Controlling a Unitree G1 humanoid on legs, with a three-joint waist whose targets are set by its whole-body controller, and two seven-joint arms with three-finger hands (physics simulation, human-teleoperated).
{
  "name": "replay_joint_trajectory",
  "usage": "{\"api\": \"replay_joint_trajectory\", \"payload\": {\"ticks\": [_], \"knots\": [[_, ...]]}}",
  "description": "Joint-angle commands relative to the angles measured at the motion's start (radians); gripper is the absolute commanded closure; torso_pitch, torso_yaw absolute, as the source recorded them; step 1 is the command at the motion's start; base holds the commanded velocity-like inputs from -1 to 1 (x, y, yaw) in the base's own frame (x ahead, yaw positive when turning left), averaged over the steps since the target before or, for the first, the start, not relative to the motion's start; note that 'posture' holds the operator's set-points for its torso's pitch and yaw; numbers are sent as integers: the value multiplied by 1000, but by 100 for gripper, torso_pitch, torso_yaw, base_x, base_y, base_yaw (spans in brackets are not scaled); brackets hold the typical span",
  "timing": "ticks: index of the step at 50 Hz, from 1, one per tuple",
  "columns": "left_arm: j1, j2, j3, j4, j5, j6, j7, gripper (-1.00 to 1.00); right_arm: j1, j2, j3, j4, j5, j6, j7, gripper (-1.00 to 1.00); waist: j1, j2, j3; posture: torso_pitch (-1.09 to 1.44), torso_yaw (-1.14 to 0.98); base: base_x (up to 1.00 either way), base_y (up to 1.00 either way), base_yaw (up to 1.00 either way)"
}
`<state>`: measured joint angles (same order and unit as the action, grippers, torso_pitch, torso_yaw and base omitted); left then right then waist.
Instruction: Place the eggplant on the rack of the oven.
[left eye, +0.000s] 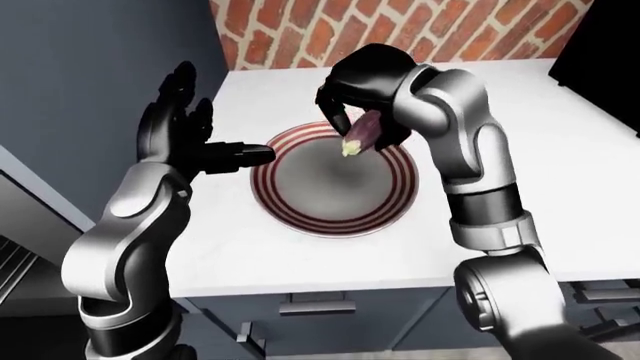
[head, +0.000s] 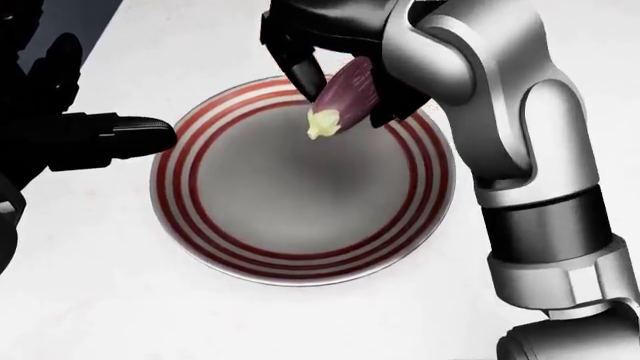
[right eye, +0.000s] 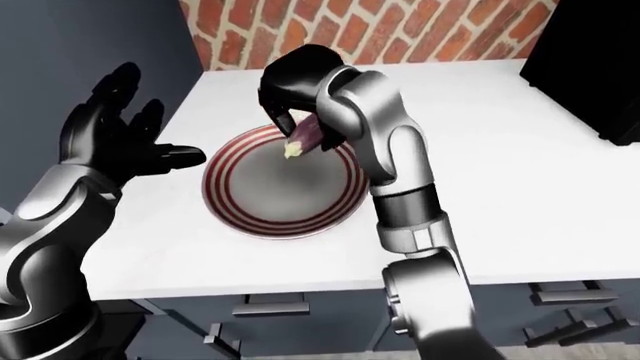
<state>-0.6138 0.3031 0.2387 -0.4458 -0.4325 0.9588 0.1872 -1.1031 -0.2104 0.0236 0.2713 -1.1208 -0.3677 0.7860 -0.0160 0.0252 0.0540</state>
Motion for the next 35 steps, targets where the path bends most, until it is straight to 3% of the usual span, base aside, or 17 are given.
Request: {"api": "replay_joint_trajectory", "payload": {"ticks": [1, 29, 30, 35], "knots": [[-29, 11, 10, -30, 0, -28, 1, -100, -48, -14, -18, -36, 15, 8, -14, 100, 0, 3, -30, 0, 0, 0, 0, 0], [-29, 11, 9, -22, 3, -38, -5, -100, -67, -44, -24, -27, 2, -19, -38, 100, -3, 3, -31, 0, 0, 0, 0, 0], [-30, 12, 9, -22, 3, -37, -5, -100, -66, -44, -23, -28, 0, -20, -38, 100, 1, 6, -50, 0, 0, -7, 0, 0], [-30, 12, 11, -29, 0, -31, -3, -100, -69, -43, -25, -32, -1, -18, -35, 100, 9, 4, -51, 0, 0, -12, 0, 0]]}}
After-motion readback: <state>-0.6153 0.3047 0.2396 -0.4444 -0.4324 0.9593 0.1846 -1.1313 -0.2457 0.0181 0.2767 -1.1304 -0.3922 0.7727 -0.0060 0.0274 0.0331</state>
